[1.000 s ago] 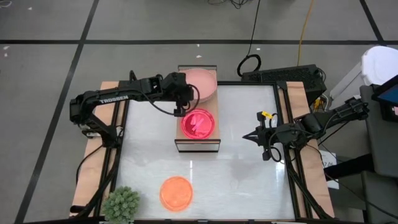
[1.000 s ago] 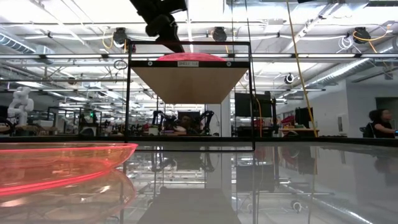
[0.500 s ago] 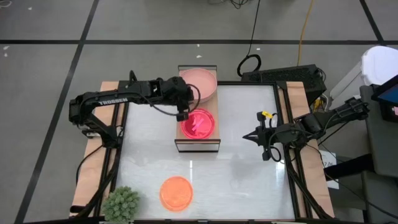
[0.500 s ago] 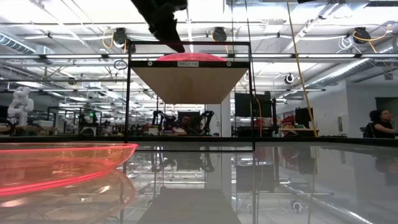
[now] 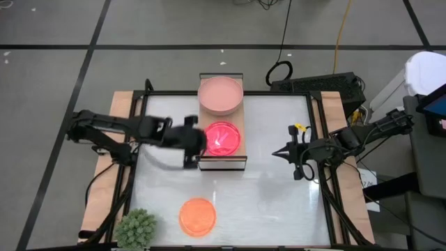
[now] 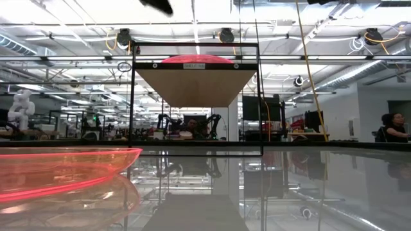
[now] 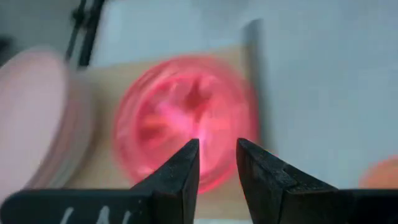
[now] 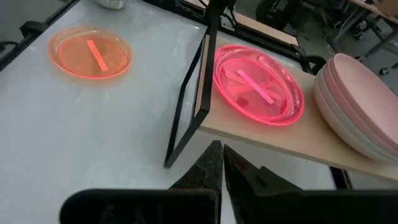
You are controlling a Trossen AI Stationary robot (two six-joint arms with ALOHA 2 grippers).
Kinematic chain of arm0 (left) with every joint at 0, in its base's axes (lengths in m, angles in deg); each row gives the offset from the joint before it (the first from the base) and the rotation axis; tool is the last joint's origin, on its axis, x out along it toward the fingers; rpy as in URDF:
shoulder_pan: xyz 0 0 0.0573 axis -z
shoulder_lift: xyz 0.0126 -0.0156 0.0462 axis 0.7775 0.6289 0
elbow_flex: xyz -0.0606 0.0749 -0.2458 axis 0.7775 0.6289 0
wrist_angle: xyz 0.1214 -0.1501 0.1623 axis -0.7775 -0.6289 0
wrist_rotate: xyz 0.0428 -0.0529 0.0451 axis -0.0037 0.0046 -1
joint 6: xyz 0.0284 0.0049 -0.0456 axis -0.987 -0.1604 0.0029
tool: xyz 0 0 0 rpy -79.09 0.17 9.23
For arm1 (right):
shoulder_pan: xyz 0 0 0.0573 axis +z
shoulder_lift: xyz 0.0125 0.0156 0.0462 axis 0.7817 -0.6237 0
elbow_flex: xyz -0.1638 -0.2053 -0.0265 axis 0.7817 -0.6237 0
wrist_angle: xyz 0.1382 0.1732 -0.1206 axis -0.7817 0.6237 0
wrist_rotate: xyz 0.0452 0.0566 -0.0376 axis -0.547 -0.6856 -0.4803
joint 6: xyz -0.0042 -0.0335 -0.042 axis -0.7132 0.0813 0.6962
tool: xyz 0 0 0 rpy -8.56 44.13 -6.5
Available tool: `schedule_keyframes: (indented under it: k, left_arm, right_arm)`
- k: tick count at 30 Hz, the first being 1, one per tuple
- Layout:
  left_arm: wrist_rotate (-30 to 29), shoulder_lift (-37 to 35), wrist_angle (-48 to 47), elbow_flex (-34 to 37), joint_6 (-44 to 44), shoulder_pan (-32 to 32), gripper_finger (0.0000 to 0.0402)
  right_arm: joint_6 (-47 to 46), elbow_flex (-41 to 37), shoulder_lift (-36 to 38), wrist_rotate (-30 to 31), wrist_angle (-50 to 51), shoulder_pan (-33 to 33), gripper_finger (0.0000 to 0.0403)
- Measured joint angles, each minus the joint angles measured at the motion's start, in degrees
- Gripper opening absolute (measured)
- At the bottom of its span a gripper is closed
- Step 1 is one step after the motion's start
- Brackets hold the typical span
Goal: Place and stack plates onto a shelf
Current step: Stack the orange plate on top of the pink plate on the shelf
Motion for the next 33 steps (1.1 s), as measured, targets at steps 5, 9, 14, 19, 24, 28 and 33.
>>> schedule_keyframes:
  k: [5,9,14,19,24,28,33]
  left_arm:
    - [-0.07,-0.09,0.55,0.99,6.95,10.53,0.0113]
    - [-0.76,-0.03,3.31,3.50,11.60,18.32,0.0113]
    - [-4.25,0.10,4.73,8.03,18.54,26.25,0.0113]
    - [-4.53,0.25,8.16,13.26,21.52,32.53,0.0113]
    - [-4.39,0.23,12.45,17.20,21.52,36.50,0.0113]
    - [-4.45,0.21,14.76,18.90,22.03,38.01,0.0113]
    - [-4.44,0.21,19.74,22.03,22.17,38.53,0.0113]
  right_arm:
    - [-3.33,0.00,-0.45,-0.03,-0.57,0.00,0.0000]
    - [-5.92,0.00,-1.51,-0.08,-1.58,0.00,0.0000]
    - [-7.47,0.00,-4.60,-5.64,-5.69,0.00,0.0000]
    - [-6.64,0.00,-10.29,-13.15,-13.86,0.00,0.0000]
    - [-4.28,0.00,-17.93,-15.04,-21.03,0.00,0.0000]
    - [-5.22,0.00,-24.78,-15.29,-25.48,0.23,0.0000]
    - [-5.60,0.00,-33.68,-16.65,-32.52,1.68,0.0000]
